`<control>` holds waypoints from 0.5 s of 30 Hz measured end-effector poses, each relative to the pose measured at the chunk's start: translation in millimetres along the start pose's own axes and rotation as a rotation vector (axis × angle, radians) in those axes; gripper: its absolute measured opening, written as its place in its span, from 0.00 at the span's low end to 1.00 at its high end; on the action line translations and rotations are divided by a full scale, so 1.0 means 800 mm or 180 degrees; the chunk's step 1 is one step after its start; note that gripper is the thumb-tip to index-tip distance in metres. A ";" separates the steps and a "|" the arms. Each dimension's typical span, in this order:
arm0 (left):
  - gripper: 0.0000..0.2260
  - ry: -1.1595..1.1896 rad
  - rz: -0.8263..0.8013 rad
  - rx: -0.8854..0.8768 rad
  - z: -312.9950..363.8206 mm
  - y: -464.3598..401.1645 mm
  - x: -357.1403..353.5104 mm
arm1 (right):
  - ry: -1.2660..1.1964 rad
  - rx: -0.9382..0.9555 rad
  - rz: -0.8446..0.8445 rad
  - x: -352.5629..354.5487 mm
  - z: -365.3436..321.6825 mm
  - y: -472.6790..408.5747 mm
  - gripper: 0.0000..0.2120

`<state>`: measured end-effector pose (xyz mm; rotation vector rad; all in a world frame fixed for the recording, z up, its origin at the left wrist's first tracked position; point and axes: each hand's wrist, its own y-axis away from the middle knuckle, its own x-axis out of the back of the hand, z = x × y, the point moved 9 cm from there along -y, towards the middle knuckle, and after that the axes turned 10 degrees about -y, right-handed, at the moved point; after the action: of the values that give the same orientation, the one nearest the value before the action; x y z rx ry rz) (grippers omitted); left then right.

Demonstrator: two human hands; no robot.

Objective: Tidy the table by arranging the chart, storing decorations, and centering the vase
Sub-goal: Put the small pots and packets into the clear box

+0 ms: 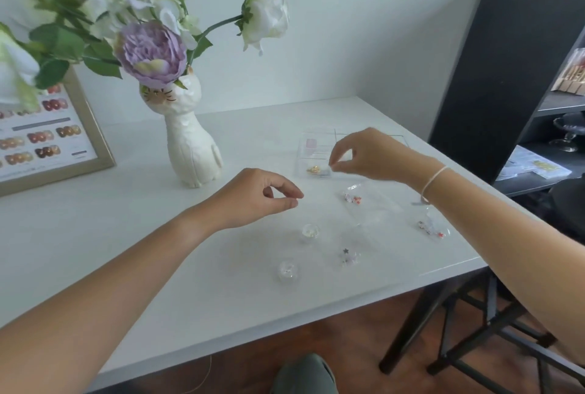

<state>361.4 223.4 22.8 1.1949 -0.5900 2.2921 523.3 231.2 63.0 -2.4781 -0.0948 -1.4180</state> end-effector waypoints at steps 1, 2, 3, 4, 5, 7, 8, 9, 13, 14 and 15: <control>0.06 -0.0017 -0.0011 -0.0006 0.001 0.005 -0.001 | -0.0168 0.0076 -0.0171 -0.012 -0.012 0.011 0.02; 0.06 -0.0019 -0.0040 -0.0015 0.001 0.010 -0.003 | -0.0291 0.0167 -0.0355 -0.026 -0.023 0.021 0.02; 0.06 -0.0005 -0.0087 -0.0024 0.002 0.016 -0.004 | -0.0351 0.0246 -0.0548 -0.039 -0.032 0.029 0.04; 0.06 0.0011 -0.0139 -0.0030 0.003 0.022 -0.006 | -0.0352 0.0287 -0.0740 -0.052 -0.038 0.037 0.07; 0.06 0.0014 -0.0193 -0.0033 0.004 0.028 -0.008 | -0.0313 0.0295 -0.0919 -0.064 -0.040 0.043 0.09; 0.05 -0.0019 -0.0308 -0.0044 0.006 0.040 -0.012 | -0.0244 0.0278 -0.1178 -0.084 -0.041 0.050 0.12; 0.05 -0.0039 -0.0364 -0.0059 0.006 0.045 -0.015 | -0.0231 0.0262 -0.1254 -0.092 -0.041 0.052 0.13; 0.05 -0.0064 -0.0424 -0.0085 0.007 0.051 -0.018 | -0.0232 0.0252 -0.1298 -0.097 -0.041 0.053 0.13; 0.08 -0.0284 -0.0616 -0.0184 0.010 0.068 -0.031 | -0.0265 0.0273 -0.1275 -0.103 -0.044 0.054 0.13; 0.10 -0.0332 -0.0626 -0.0197 0.009 0.071 -0.033 | -0.0258 0.0273 -0.1266 -0.103 -0.044 0.053 0.13; 0.10 -0.0352 -0.0631 -0.0207 0.009 0.073 -0.035 | -0.0250 0.0265 -0.1258 -0.103 -0.045 0.053 0.13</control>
<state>345.2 167.0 -5.8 1.2943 -0.5548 2.0379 459.6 187.3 0.9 -2.5397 -0.6787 -1.4203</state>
